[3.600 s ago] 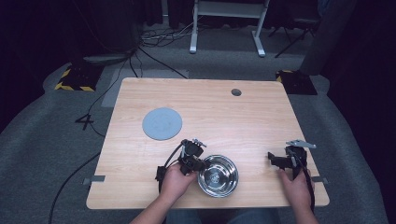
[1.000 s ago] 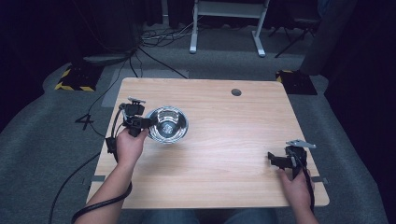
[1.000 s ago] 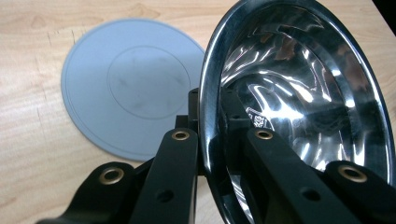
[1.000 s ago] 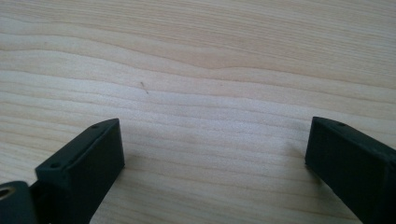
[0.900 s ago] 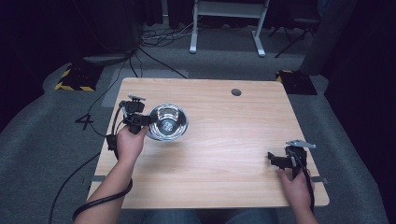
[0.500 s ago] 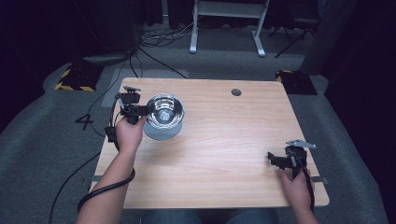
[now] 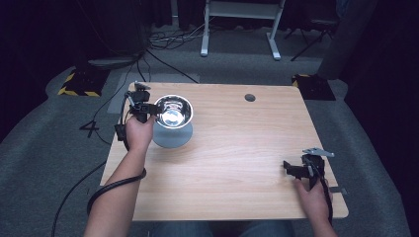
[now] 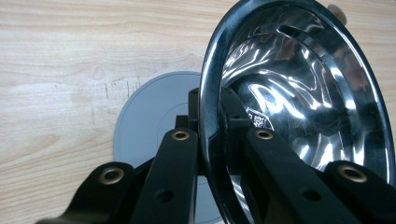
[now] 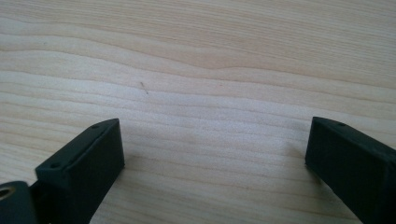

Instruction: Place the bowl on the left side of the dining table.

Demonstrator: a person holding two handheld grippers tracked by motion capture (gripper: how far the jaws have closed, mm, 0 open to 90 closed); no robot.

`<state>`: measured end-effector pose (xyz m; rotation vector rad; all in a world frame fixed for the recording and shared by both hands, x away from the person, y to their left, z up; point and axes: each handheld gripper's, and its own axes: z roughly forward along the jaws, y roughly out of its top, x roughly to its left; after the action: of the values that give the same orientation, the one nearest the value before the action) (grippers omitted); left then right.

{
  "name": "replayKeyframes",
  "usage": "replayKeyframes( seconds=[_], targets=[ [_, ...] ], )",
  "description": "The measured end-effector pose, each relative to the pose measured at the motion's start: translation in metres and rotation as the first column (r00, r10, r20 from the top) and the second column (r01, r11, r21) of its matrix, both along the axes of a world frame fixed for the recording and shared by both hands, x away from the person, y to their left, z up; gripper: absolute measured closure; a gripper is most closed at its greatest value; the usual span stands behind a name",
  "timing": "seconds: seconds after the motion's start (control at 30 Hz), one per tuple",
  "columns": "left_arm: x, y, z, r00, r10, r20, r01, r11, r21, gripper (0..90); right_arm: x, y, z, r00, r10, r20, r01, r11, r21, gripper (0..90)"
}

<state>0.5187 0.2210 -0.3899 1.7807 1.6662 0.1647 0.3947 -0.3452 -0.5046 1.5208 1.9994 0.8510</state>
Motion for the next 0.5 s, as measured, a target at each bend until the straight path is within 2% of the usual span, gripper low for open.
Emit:
replayKeyframes(
  seconds=[0.2, 0.3, 0.33, 0.37, 0.4, 0.43, 0.5],
  targets=[
    [0.010, 0.004, -0.014, 0.9991, 0.026, -0.034, -0.027, 0.9991, -0.032, 85.8, 0.000, 0.000, 0.000, 1.0000, 0.000, 0.000, 0.000, 1.000, 0.000, 4.2],
    [0.013, 0.004, -0.020, 0.9981, 0.035, -0.050, -0.037, 0.9987, -0.036, 85.8, 0.000, 0.000, 0.000, 1.0000, 0.000, 0.000, 0.000, 1.000, 0.000, 4.2],
    [0.014, 0.005, -0.022, 0.9975, 0.041, -0.057, -0.042, 0.9988, -0.023, 85.8, 0.000, 0.000, 0.000, 1.0000, 0.000, 0.000, 0.000, 1.000, 0.000, 4.2],
    [0.015, 0.004, -0.025, 0.9969, 0.048, -0.063, -0.051, 0.9979, -0.040, 85.8, 0.000, 0.000, 0.000, 1.0000, 0.000, 0.000, 0.000, 1.000, 0.000, 4.2],
    [0.016, 0.004, -0.026, 0.9958, 0.046, -0.079, -0.049, 0.9980, -0.039, 85.8, 0.000, 0.000, 0.000, 1.0000, 0.000, 0.000, 0.000, 1.000, 0.000, 4.3],
    [0.016, 0.004, -0.026, 0.9958, 0.046, -0.079, -0.049, 0.9980, -0.039, 85.8, 0.000, 0.000, 0.000, 1.0000, 0.000, 0.000, 0.000, 1.000, 0.000, 4.3],
    [0.017, 0.002, -0.032, 0.9935, 0.057, -0.099, -0.060, 0.9979, -0.026, 85.8, 0.000, 0.000, 0.000, 1.0000, 0.000, 0.000, 0.000, 1.000, 0.000, 4.2]
  ],
)
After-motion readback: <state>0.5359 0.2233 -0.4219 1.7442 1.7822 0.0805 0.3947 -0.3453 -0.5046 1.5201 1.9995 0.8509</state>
